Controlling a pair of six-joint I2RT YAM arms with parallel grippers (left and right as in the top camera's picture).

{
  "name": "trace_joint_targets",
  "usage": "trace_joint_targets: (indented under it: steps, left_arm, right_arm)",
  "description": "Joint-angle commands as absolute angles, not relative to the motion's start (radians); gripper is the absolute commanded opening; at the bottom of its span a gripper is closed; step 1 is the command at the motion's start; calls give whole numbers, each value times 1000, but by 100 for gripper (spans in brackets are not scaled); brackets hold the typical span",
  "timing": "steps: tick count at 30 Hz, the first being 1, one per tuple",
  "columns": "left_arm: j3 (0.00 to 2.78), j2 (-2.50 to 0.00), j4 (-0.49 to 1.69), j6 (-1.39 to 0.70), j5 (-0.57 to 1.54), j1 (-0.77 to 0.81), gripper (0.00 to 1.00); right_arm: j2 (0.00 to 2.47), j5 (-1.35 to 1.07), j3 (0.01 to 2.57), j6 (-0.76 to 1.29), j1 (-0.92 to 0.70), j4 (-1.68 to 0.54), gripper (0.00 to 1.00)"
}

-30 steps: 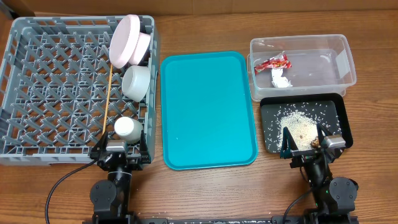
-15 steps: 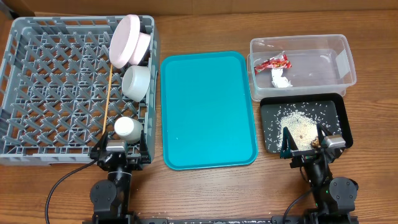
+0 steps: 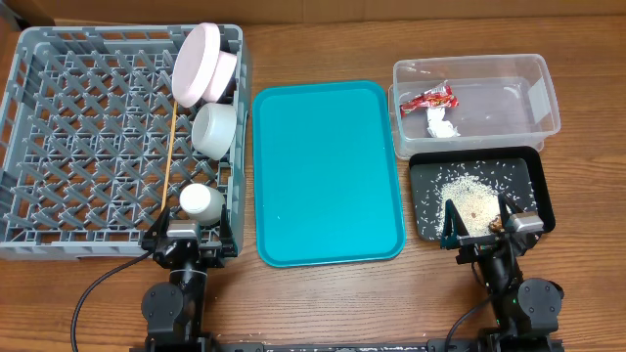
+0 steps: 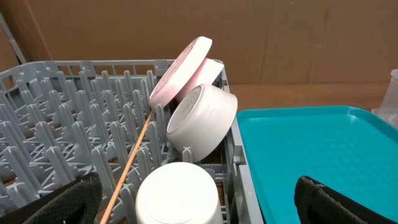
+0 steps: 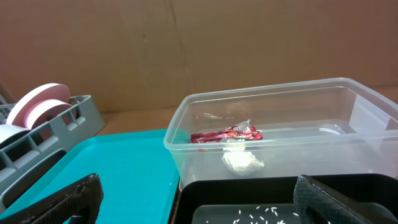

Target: Sort waste into correct bins and load items into the dishwasher

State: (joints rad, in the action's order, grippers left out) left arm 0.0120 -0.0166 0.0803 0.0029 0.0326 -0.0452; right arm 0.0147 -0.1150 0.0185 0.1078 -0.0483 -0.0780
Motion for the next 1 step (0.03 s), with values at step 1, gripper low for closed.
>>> trace_joint_targets:
  steps: [1]
  left_arm:
    - [4,-4,77,22,26,-33,100]
  right_arm:
    - [3,-105,8,104,-51,-72,100]
